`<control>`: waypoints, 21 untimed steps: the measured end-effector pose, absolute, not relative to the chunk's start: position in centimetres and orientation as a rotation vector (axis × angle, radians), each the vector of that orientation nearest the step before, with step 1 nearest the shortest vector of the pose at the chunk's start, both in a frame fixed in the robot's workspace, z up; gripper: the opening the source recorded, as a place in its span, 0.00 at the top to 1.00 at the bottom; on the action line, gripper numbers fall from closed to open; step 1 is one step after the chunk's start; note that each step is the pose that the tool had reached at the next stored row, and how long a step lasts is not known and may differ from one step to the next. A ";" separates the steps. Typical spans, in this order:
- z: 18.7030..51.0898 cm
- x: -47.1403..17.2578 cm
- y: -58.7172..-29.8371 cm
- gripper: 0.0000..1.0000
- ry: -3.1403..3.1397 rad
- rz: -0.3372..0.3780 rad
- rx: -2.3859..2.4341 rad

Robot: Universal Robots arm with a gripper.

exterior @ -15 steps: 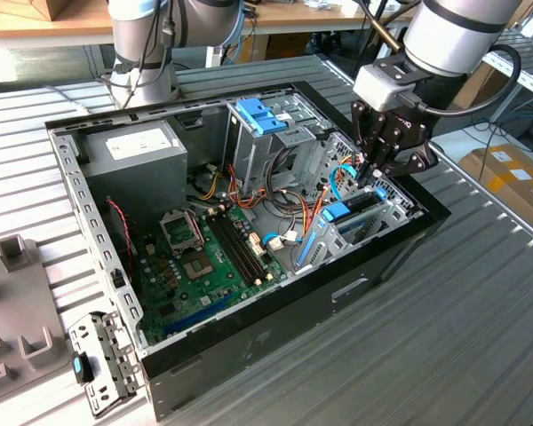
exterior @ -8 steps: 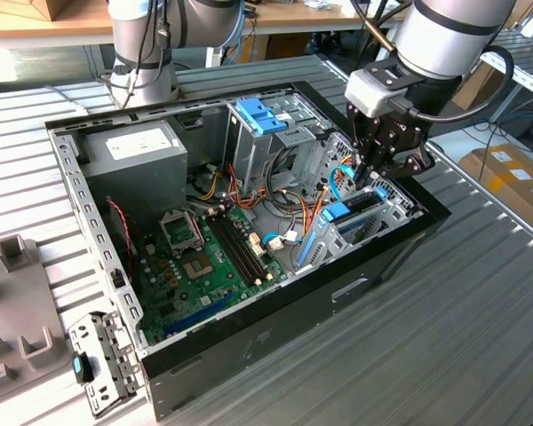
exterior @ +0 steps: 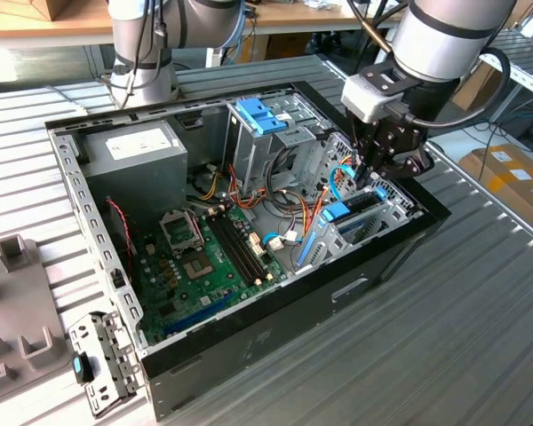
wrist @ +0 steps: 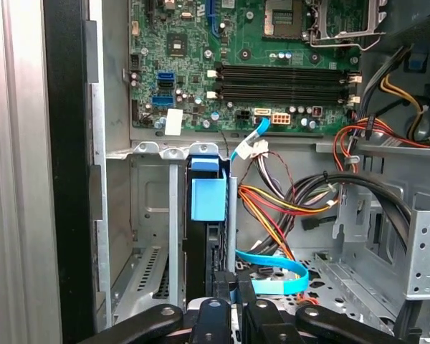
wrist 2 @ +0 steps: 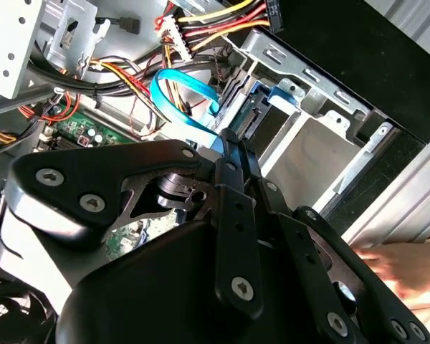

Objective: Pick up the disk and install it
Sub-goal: 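Insert the first disk wire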

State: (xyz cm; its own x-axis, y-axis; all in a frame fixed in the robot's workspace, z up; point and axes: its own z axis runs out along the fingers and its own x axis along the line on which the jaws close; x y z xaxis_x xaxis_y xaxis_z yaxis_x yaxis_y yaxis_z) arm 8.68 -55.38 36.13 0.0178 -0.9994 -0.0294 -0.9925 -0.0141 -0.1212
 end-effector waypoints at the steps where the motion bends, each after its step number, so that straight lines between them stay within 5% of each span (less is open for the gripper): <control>1: 36.1 8.7 -55.4 0.84 2.122 -0.086 -2.155; 21: 36.0 7.6 -57.2 0.84 2.073 -0.004 -2.093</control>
